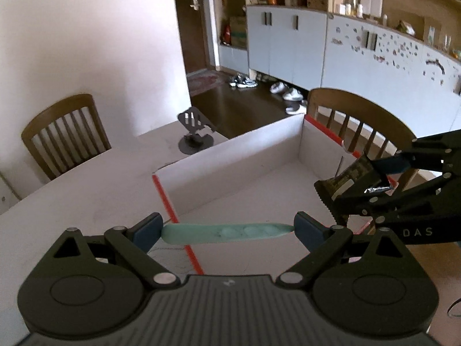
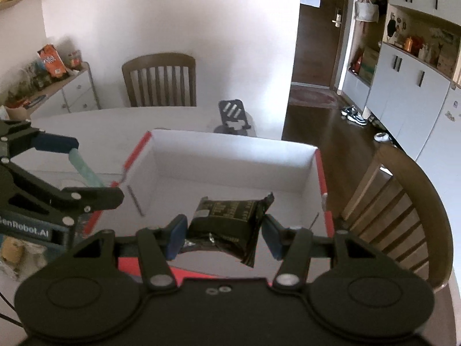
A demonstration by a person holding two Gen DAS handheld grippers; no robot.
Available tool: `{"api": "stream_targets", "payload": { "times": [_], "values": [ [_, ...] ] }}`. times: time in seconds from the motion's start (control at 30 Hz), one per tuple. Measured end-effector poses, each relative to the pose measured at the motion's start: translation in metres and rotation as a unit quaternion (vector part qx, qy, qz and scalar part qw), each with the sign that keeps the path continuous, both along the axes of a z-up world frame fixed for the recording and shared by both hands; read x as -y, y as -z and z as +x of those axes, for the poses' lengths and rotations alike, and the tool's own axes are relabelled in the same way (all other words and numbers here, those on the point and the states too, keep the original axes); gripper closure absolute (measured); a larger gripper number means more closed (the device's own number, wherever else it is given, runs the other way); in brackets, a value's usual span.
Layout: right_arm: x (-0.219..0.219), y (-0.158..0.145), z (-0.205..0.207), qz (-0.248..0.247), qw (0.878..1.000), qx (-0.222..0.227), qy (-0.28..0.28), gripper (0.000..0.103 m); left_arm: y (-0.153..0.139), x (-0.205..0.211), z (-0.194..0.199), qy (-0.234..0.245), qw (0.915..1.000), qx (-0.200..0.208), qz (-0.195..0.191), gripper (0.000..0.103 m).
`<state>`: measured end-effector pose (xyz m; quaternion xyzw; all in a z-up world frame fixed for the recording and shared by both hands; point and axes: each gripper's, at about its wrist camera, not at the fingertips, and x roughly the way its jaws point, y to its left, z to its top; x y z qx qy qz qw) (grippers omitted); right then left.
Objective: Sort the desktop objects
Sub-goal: 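Carry the black packet with the right gripper into the red shoebox while the left tool carries the green stick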
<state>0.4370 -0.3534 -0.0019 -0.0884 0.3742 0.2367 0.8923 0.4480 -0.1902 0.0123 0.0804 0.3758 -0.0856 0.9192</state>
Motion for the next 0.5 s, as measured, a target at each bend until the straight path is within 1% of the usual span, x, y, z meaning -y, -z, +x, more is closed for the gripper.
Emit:
{"api": "stream_targets", "payload": {
  "times": [0.17,0.43,0.5],
  "values": [
    [0.005,0.016,0.018,-0.010,1.000,-0.018,0.002,0.046,0.013,0.014,0.026,0.021,0.9993,-0.011,0.028,0.005],
    [0.006,0.038,0.037,-0.032,0.999,-0.040,-0.008,0.046,0.030,0.029,0.061,0.047,0.9972,-0.037,0.045,0.005],
    [0.004,0.042,0.043,-0.030,0.998,-0.054,-0.012,0.046,0.034,0.033,0.067,0.053,0.9965,-0.041,0.050,0.005]
  ]
}}
